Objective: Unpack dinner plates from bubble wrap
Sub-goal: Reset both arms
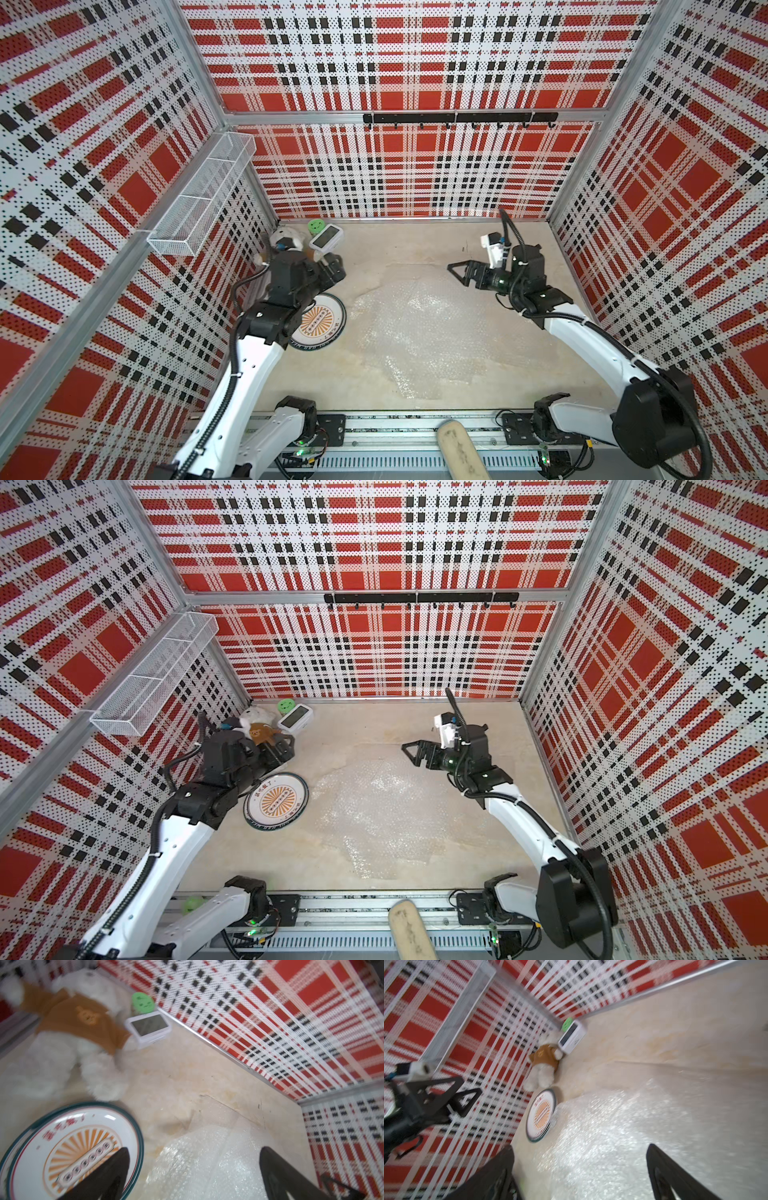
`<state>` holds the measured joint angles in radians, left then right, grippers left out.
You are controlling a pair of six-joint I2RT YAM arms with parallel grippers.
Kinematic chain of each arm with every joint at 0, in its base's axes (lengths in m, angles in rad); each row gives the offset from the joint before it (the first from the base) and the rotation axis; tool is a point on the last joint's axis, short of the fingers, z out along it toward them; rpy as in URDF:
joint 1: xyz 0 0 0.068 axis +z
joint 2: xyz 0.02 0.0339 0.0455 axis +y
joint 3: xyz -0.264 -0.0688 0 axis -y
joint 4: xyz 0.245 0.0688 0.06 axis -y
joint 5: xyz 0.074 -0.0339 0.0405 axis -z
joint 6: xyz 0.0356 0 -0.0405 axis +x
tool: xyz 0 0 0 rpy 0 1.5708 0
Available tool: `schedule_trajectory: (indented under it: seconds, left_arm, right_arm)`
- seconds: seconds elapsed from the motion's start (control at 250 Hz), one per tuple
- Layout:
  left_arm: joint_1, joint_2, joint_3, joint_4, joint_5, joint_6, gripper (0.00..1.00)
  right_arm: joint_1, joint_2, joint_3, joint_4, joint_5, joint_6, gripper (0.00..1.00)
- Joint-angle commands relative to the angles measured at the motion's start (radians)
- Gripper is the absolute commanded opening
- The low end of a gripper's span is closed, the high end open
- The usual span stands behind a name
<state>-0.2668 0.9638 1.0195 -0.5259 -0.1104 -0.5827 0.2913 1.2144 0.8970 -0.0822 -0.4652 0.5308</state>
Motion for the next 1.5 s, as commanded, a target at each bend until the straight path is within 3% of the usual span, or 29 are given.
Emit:
schedule_trajectory:
  seconds: [0.0,0.056,0.152,0.3,0.484,0.592,0.704,0.888,0.976,1.076,1.176,1.256,1.324,1.376,1.449,1.497]
  left_arm:
    - [-0.1,-0.021,-0.125,0.295,-0.195,0.236,0.99]
    - [-0.106,-0.036,-0.218,0.427,-0.226,0.25,0.99]
    - [-0.102,-0.019,-0.304,0.513,-0.303,0.336,0.99]
    - [-0.016,0.015,-0.414,0.581,-0.391,0.391,0.99]
    - [0.119,0.021,-0.605,0.815,-0.415,0.427,0.99]
    - [0.135,0.161,-0.688,1.116,-0.367,0.484,0.99]
    - [0.138,0.377,-0.694,1.35,-0.325,0.554,0.99]
    - [0.139,0.655,-0.708,1.718,-0.231,0.644,0.99]
    - [0.141,0.575,-0.689,1.525,-0.21,0.626,0.99]
    - [0.152,0.624,-0.673,1.592,-0.214,0.62,0.99]
    - [0.155,0.616,-0.655,1.544,-0.222,0.609,0.99]
    - [0.164,0.613,-0.638,1.502,-0.221,0.598,0.99]
    - [0.167,0.619,-0.636,1.512,-0.216,0.598,0.99]
    - [0.171,0.618,-0.63,1.499,-0.21,0.594,0.99]
    - [0.172,0.619,-0.63,1.495,-0.208,0.591,0.99]
    - [0.172,0.616,-0.634,1.5,-0.207,0.59,0.99]
  right_arm:
    - [-0.011,-0.134,0.049,-0.16,0.455,-0.15,1.0]
    - [-0.018,-0.186,0.002,-0.136,0.627,-0.194,1.0]
    - [-0.025,-0.275,-0.124,0.01,0.78,-0.312,1.0]
    - [-0.05,-0.371,-0.337,0.266,0.826,-0.457,1.0]
    - [-0.116,-0.329,-0.501,0.466,0.884,-0.456,1.0]
    - [-0.135,-0.243,-0.531,0.555,0.894,-0.443,1.0]
    - [-0.141,-0.109,-0.558,0.71,0.939,-0.511,1.0]
    - [-0.169,0.099,-0.629,1.042,0.906,-0.574,1.0]
    - [-0.174,0.196,-0.626,1.1,0.898,-0.578,1.0]
    - [-0.177,0.293,-0.644,1.238,0.838,-0.59,1.0]
    - [-0.177,0.439,-0.629,1.377,0.811,-0.626,1.0]
    - [-0.187,0.364,-0.598,1.186,0.803,-0.58,1.0]
    - [-0.215,0.396,-0.551,1.157,0.798,-0.562,1.0]
    - [-0.228,0.361,-0.503,0.984,0.799,-0.523,1.0]
    - [-0.231,0.394,-0.52,1.085,0.795,-0.543,1.0]
    - [-0.231,0.369,-0.518,1.032,0.794,-0.53,1.0]
